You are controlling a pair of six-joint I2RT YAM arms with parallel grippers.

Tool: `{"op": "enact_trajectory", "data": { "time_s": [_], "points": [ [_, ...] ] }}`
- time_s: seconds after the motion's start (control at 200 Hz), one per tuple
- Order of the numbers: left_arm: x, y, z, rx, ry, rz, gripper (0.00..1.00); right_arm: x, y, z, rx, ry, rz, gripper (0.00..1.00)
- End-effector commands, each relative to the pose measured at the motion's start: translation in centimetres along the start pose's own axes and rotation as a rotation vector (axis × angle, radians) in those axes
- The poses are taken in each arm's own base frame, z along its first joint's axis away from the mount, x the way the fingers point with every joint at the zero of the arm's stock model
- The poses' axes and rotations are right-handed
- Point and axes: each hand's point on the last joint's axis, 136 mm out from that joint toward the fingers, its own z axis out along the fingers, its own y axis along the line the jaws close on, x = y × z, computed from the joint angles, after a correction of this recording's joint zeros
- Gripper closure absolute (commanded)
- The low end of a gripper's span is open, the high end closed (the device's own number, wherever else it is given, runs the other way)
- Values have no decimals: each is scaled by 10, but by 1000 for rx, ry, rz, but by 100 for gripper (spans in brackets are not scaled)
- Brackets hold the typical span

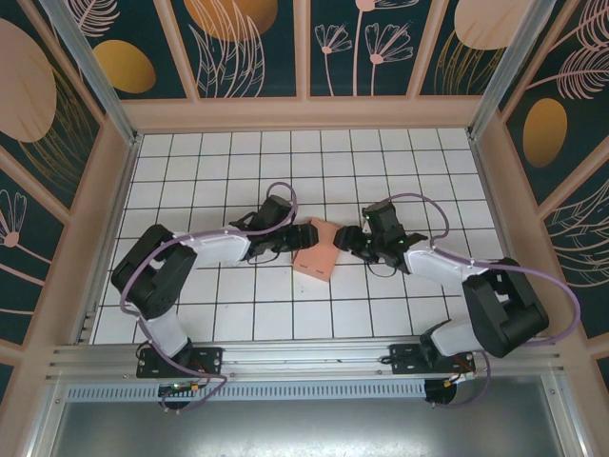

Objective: Fold the paper box

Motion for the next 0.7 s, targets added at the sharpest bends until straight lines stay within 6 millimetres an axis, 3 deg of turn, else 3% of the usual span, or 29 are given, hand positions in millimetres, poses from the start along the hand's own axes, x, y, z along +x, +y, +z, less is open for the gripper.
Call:
{"op": "enact_trajectory", "data": {
  "time_s": [0.0,0.275,0.395,0.565,0.696],
  "points": [
    [6,-10,11,62,62,-11,37,5,6,6,-45,23,16,46],
    [4,-36,6,177,66,-52,51,10,16,20,-121,58,55,53],
    [8,-36,11,176,84,-66,57,12,17,24,-143,63,89,57],
    [21,-35,21,172,122,-74,76,10,19,27,-165,51,111,61],
    [17,-49,22,191,116,-57,82,10,19,29,-178,54,119,63]
  ]
}}
